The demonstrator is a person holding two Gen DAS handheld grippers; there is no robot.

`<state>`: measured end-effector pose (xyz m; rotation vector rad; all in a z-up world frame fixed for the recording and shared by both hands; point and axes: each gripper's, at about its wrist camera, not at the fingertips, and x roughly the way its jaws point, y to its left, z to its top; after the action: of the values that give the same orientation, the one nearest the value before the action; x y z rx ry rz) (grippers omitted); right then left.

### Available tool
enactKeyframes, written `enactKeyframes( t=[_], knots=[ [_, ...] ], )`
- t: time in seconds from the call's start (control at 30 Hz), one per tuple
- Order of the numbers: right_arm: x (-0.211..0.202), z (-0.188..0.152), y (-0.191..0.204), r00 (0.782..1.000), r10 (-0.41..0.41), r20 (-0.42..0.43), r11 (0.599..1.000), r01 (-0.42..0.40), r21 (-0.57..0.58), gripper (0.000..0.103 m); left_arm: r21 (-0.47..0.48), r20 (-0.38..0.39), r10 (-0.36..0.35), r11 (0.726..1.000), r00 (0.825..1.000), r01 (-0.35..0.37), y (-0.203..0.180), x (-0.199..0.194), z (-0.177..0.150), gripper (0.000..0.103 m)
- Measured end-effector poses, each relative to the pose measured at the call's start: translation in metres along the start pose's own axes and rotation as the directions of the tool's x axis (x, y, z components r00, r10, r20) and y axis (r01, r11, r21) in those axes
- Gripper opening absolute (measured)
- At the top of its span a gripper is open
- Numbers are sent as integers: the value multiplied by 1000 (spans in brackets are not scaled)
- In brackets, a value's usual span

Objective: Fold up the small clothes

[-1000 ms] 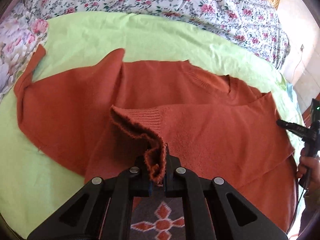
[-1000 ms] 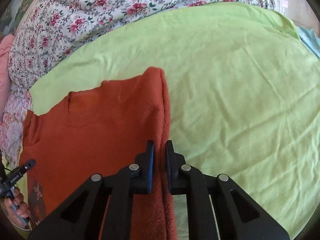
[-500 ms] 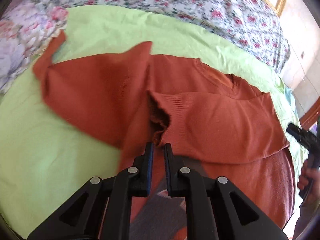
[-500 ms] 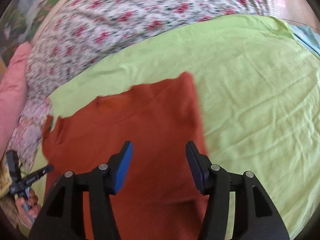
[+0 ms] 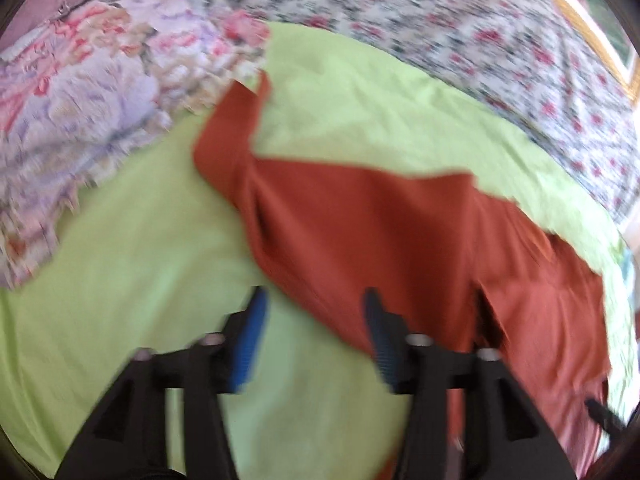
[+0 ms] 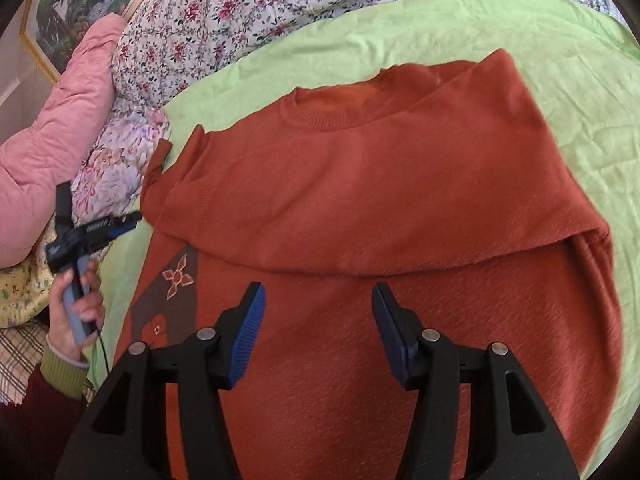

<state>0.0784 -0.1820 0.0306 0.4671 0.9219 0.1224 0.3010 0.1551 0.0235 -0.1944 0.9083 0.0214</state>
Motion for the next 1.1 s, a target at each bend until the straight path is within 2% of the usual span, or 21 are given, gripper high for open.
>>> enactKeyframes(
  t=[0.13,0.27,0.37,0.4,0.43,0.5,0.53,0.67,0.77,0.8,0.87,0.97,1.03,1.1],
  knots=[
    [0,-1,5,1000,8,-10,1000,-8,-6,57,-17,16,88,996,996,-87,14,22,49,78],
    [0,1,7,1000,19,-16,1000,-19,-4,57,-19,-5,192,981,981,-192,27,59,91,79],
    [2,2,7,999,25,-25,1000,-25,-3,57,-3,-30,272,962,962,-272,36,89,109,75],
    [2,2,7,999,26,-29,1000,-26,-2,57,1,-45,278,961,960,-278,38,98,113,61],
    [3,1,6,999,26,-32,1000,-26,1,57,1,-62,269,963,961,-269,40,105,115,36],
    [4,-1,5,999,24,-39,1000,-24,5,57,-2,-75,237,971,969,-237,43,110,118,18],
    [4,-1,4,999,24,-41,1000,-24,6,57,-3,-61,221,975,973,-222,43,105,118,13],
    [3,-3,2,999,21,-41,1000,-20,7,57,41,50,88,995,995,-90,18,56,112,9],
    [-1,-2,1,999,34,-23,999,-34,19,57,125,132,-43,992,990,26,-24,5,99,9],
    [-3,-2,0,999,38,-16,999,-38,24,57,168,153,-108,982,982,82,-44,-16,91,9],
    [-8,-2,1,999,39,0,999,-39,26,57,236,167,-187,961,968,145,-80,-38,80,9],
    [-20,-4,0,999,42,30,998,-43,39,57,349,153,-321,902,935,252,-139,-68,53,9],
    [-29,-5,-3,998,30,53,998,-33,47,57,410,112,-392,855,913,317,-179,-77,33,9],
    [-40,-7,-8,997,15,75,998,-20,61,57,467,72,-435,810,897,355,-213,-77,14,9]
  ],
)
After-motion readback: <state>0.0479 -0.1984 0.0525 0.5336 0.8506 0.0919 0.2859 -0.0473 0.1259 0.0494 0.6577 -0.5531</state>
